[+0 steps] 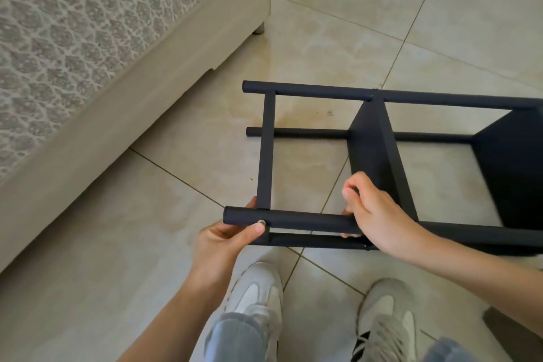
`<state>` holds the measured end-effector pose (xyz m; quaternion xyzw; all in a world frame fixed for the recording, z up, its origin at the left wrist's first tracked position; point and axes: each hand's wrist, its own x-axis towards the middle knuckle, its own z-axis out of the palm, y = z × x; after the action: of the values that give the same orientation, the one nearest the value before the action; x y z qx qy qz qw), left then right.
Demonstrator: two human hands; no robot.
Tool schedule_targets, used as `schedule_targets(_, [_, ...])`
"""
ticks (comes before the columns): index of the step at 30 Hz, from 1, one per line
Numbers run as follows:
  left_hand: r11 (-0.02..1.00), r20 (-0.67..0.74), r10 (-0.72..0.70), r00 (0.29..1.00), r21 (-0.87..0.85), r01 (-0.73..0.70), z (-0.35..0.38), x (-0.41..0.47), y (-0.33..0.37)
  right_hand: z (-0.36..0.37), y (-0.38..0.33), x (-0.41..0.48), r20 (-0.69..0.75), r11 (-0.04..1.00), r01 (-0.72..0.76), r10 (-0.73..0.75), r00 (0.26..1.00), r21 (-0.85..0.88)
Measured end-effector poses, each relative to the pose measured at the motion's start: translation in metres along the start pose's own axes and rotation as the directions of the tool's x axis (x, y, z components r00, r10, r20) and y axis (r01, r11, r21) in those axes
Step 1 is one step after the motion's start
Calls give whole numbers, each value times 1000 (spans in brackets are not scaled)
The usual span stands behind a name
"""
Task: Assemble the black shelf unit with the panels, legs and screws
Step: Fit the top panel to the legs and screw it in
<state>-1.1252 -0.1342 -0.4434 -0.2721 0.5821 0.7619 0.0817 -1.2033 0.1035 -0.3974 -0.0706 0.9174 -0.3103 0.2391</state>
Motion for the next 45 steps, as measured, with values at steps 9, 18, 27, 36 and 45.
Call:
schedule_targets(9, [992,96,71,993,96,-80,-8,9,9,8,-27,29,-7,972,221,-222,975,76])
schedule_targets(18, [909,229,166,959,342,-239,-18,20,25,29,-47,47,119,891,450,-453,883,58])
schedule_targets(27, [820,260,186,948,491,-295,-28,21,21,35,-41,47,217,869,495,-482,849,-8])
schedule_targets(36, [744,323,191,927,569,-351,-30,24,22,39,-36,46,197,867,490,-498,845,87])
schedule_targets(45, [245,549,339,764,732,-635,-34,30,23,41,-30,47,173,862,444,-489,855,245])
